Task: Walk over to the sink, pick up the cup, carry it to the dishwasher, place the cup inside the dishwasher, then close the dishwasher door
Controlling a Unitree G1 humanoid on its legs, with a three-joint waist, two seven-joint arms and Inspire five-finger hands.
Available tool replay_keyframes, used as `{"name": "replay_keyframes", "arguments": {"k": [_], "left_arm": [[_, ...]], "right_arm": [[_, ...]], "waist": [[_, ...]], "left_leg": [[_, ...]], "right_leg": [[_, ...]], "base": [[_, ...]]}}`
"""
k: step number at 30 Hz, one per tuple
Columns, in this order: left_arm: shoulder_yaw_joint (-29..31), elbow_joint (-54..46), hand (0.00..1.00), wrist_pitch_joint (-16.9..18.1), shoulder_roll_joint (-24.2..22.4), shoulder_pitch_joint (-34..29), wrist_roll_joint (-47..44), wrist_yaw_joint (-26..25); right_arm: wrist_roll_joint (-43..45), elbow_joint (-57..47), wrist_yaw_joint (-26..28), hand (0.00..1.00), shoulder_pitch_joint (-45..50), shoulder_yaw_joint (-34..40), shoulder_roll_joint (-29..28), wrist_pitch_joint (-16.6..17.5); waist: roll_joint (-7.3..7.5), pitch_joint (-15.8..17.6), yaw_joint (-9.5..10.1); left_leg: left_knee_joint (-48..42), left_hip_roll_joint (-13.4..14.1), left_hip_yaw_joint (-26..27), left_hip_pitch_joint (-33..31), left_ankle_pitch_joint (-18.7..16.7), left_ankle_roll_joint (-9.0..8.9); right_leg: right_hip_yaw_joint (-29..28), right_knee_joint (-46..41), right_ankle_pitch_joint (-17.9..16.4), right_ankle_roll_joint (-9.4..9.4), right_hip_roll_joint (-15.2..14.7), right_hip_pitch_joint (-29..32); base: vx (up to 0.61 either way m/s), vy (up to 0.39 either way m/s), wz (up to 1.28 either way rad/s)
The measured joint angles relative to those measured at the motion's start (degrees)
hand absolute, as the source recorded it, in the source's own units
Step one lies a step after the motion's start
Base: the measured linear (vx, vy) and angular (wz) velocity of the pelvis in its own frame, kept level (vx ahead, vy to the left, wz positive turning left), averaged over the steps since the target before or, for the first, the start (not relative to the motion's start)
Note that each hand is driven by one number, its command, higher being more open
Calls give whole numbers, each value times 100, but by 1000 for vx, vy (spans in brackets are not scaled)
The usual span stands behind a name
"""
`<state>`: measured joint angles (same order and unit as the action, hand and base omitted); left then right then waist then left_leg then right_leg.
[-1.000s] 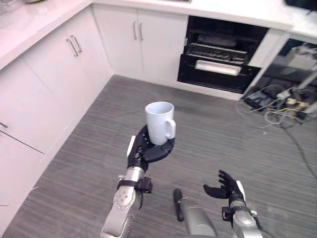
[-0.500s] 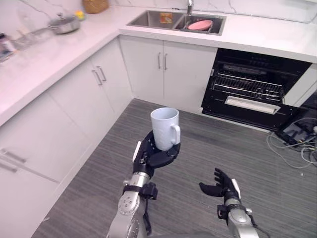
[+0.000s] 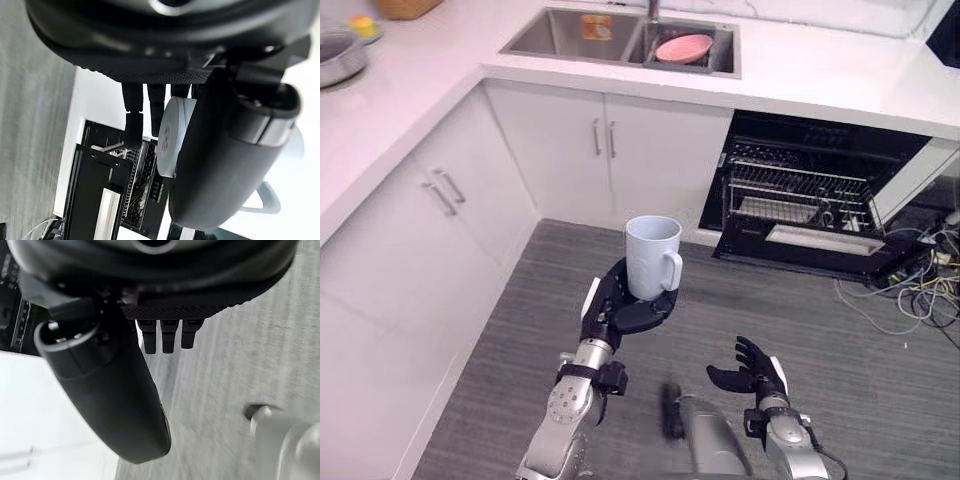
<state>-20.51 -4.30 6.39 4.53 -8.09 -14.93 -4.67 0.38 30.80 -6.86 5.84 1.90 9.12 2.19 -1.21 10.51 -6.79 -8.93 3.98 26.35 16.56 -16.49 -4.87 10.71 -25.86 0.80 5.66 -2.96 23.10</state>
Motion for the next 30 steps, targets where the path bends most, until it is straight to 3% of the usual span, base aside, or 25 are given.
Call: {"name": "replay_keyframes", "arguments": {"k": [2, 3, 4, 5, 6, 7, 9, 11, 13, 14, 15, 16, 17, 18, 19, 20, 22, 24, 25, 27, 28, 30], "left_arm": [[-22, 49, 30, 0, -19, 207, 50, 13], [-78, 162, 30, 0, -60, 320, 101, 18], [-87, 248, 30, 0, -131, 335, 151, 14], [-87, 253, 30, 1, -159, 302, 151, 12], [-114, 249, 30, 16, -180, 221, 152, 11], [-151, 213, 30, 48, -172, 151, 152, 5], [-206, 206, 30, 72, -167, 68, 152, 7], [-194, 191, 30, 77, -230, -88, 153, 6], [-183, 195, 30, 73, -263, -174, 153, -23], [-166, 192, 30, 73, -266, -230, 154, -30], [-105, 180, 30, 73, -281, -273, 160, -35], [-63, 174, 30, 73, -291, -277, 161, -41], [18, 161, 30, 74, -328, -280, 163, -50], [88, 130, 30, 77, -328, -302, 163, -86], [125, 102, 30, 76, -300, -336, 161, -159], [240, 95, 30, 72, -230, -334, 162, -209], [369, 54, 30, 72, -212, -319, 162, -268], [405, 16, 30, 71, -76, -301, 162, -272], [396, 16, 30, 71, -49, -308, 162, -273], [397, 15, 30, 76, -36, -304, 163, -278], [380, 10, 30, 132, -36, -297, 166, -278], [367, 3, 30, 215, -32, -285, 166, -277]], "right_arm": [[-1, -456, -14, 90, 20, 41, 65, -4], [-1, -759, -14, 90, 124, 67, 91, -2], [3, -1084, -14, 90, 207, 102, 82, -2], [9, -1295, -19, 90, 265, 108, 64, -1], [18, -1691, -38, 90, 341, 97, 23, 33], [86, -2053, -76, 90, 373, 60, -35, 89], [226, -2391, -111, 90, 347, -58, -42, 220], [304, -2615, -113, 90, 153, -189, -22, 407], [461, -2616, -117, 90, -43, -288, -46, 437], [515, -2616, -124, 90, -112, -352, -62, 437], [523, -2616, -118, 90, -159, -439, -44, 450], [525, -2616, -115, 90, -180, -480, -34, 459], [586, -2625, -109, 90, -205, -542, -9, 474], [694, -2629, -114, 90, -222, -577, 8, 477], [747, -2650, -106, 90, -221, -658, -30, 478], [748, -2702, -78, 90, -189, -755, -86, 485], [747, -2786, -24, 90, -231, -825, -91, 513], [736, -2794, 34, 90, -361, -905, -172, 517], [733, -2793, 56, 90, -358, -908, -204, 518], [724, -2787, 110, 90, -357, -908, -250, 519], [723, -2799, 158, 90, -366, -912, -262, 569], [723, -2811, 196, 90, -433, -912, -258, 661]], "waist": [[-3, 6, -66], [-2, 7, -93], [-4, 15, -94], [-11, 26, -84], [-5, 45, 28], [-34, 27, 125], [-5, 8, 140], [14, -9, 183], [14, -7, 278], [17, -5, 364], [12, -9, 409], [3, -14, 412], [-99, -76, 427], [-115, -102, 492], [-73, -125, 510], [96, -191, 463], [146, -220, 472], [166, -214, 520], [160, -211, 498], [145, -206, 439], [140, -228, 429], [161, -242, 400]], "left_leg": [[-301, -53, -130, -6, 137, -29], [-1075, 111, -263, -155, 222, -173], [-2148, 353, -326, -394, 569, -389], [-2747, 509, -313, -543, 883, -417], [-3873, 904, -175, -825, 889, -500], [-4659, 1256, -20, -1164, 620, -354], [-4928, 1402, 17, -1614, 325, -139], [-4441, 1279, -73, -2206, -14, 189], [-3568, 953, -584, -2599, -109, 207], [-2721, 673, -1110, -2711, -90, 169], [-1809, 439, -1658, -2763, 55, 52], [-1372, 354, -1873, -2782, 195, 26], [-510, 311, -2209, -2760, 563, 5], [-367, 307, -2253, -2643, 1237, -108], [-510, 246, -2205, -2606, 1595, 25], [-934, 100, -2078, -2717, 1248, 171], [-1253, -10, -1790, -2710, 855, 327], [-1071, -235, -1381, -2250, 639, 545], [-970, -282, -1352, -2073, 617, 582], [-620, -327, -1333, -1534, 584, 632], [-285, -290, -1273, -1187, 575, 618], [-77, -275, -1198, -1003, 538, 554]], "right_leg": [[-58, -507, -504, 30, -63, 90], [-27, -608, -709, 68, -67, -97], [3, -486, -848, 45, -15, -468], [-84, -363, -898, 12, 40, -685], [-293, -78, -925, 16, 222, -1066], [-510, 107, -1020, 77, 387, -1349], [-708, 244, -1127, 69, 420, -1579], [-1149, 352, -1164, 21, 401, -1724], [-1559, 480, -1181, -9, 378, -1871], [-1843, 554, -1206, -54, 348, -1970], [-2070, 602, -1284, -188, 308, -2057], [-2155, 601, -1336, -272, 297, -2086], [-2319, 523, -1501, -428, 332, -2082], [-2508, 363, -1681, -526, 352, -2071], [-2656, 301, -1772, -654, 322, -2113], [-2640, 271, -1872, -733, 102, -2151], [-2523, -164, -1898, -804, -94, -2002], [-2269, -1867, -1576, -1678, -394, -1203], [-2163, -2183, -1534, -1664, -474, -1106], [-1665, -2755, -1624, -1463, -558, -891], [-1234, -2751, -1756, -1212, -560, -651], [-657, -2135, -1845, -916, -629, -369]], "base": [[473, -128, -20], [475, -199, -15], [456, -189, -24], [350, -127, -62], [247, -26, -98], [220, 0, -113], [167, 43, -76], [220, 134, -97], [278, 190, -106], [314, 262, -106], [322, 288, -102], [430, 409, -86], [374, 363, -82], [481, 442, -95], [416, 361, -78], [502, 407, -65], [388, 305, -55], [329, 259, -63], [249, 163, -30], [310, 101, -11], [344, 58, -18], [287, -19, -24]]}}
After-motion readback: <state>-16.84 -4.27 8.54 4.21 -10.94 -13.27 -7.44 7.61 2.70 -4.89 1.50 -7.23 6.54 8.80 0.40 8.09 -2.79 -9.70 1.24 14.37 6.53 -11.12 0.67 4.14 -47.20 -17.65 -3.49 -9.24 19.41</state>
